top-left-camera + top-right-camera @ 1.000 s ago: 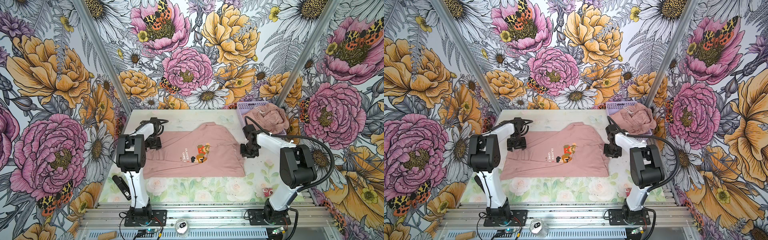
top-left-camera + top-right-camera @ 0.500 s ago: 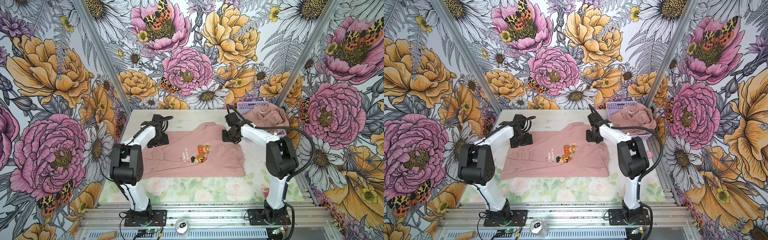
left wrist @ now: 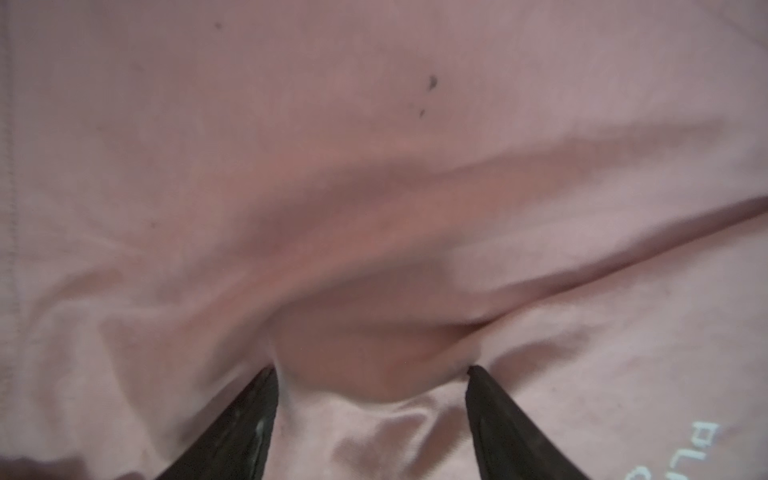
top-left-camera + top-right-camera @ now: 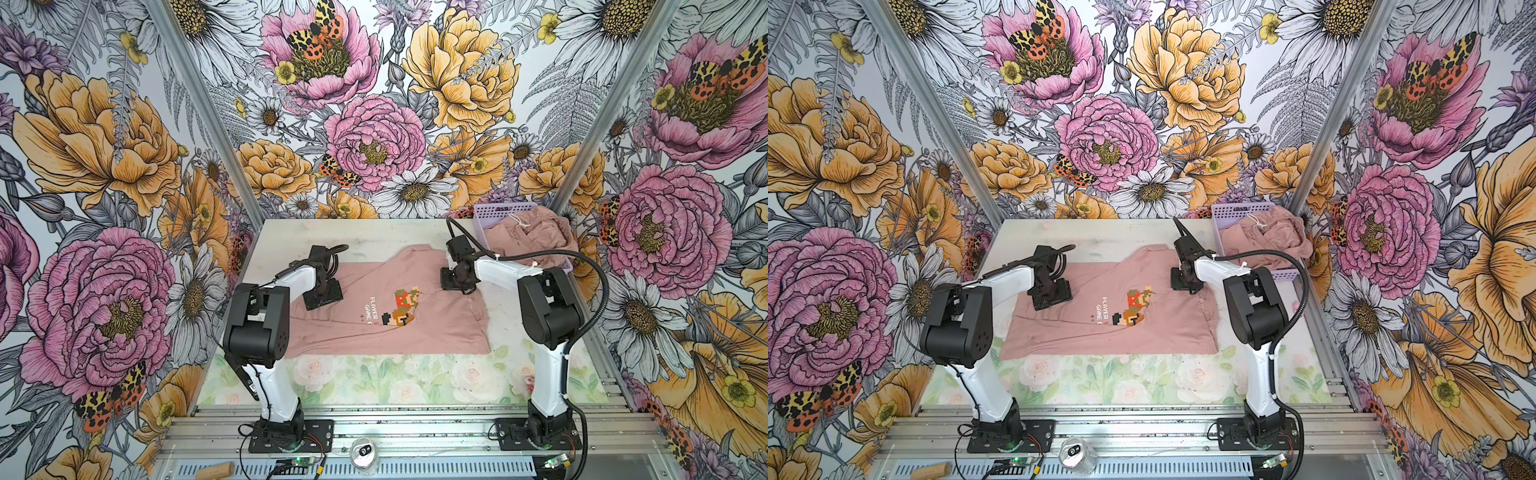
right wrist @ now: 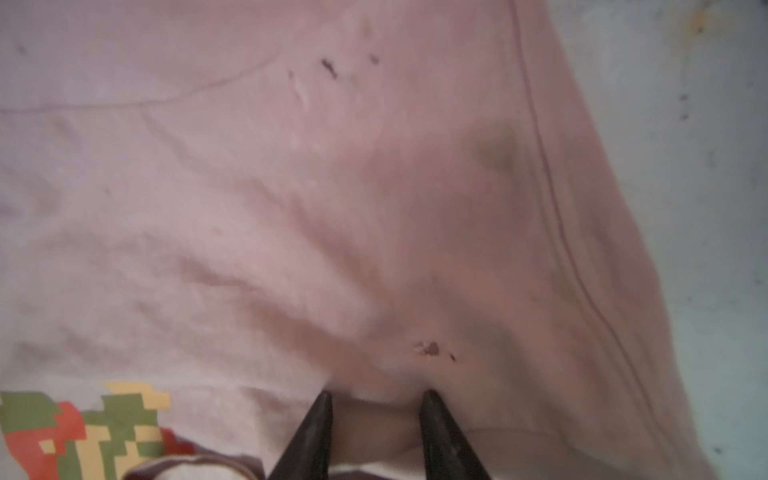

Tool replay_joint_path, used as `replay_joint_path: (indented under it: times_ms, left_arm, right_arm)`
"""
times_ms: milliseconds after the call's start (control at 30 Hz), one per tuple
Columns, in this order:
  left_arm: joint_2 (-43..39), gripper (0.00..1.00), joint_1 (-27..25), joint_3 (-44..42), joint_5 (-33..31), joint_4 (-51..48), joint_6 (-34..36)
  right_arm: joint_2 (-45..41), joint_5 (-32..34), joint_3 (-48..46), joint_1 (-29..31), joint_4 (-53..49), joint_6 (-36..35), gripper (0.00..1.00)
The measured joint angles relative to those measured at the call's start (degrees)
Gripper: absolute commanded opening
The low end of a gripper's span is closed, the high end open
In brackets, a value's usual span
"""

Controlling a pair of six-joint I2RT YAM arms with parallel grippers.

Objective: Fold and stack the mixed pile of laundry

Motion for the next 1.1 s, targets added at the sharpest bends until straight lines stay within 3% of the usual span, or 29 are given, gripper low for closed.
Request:
replay_joint_path:
  times_ms: [167,567,700,900,1100]
  left_arm:
    - [-2.8,0.70,-2.5,-3.7,1.1,0.5,-1.9]
    - [-11.3,0.68,-14.3,-13.6,4.5,1.4,-10.8]
    - [-11.3,0.74,-15.3,-12.4,7.0,-0.6,-12.5]
    - [-6.6,0.77,-12.1,-2.2,8.5,-8.8,-12.2]
    - [-3.6,0.67,1.0,14.8,5.5,-9.8,-6.4]
  right_arm:
    - [-3.5,-1.7,-4.4,-0.5,-1.9,-1.3,0.38]
    - [-10.2,-0.3,-11.6,-2.1,-12.5,-4.1,0.39]
    - [-10.6,0.2,-11.8,-3.6,-14.8,-5.6,0.39]
    - [-9.1,0.1,-8.8,-4.8,-18.4,-6.4,0.40]
    - [-9.5,-1.9,-5.9,-5.0,-19.9,-5.9,0.40]
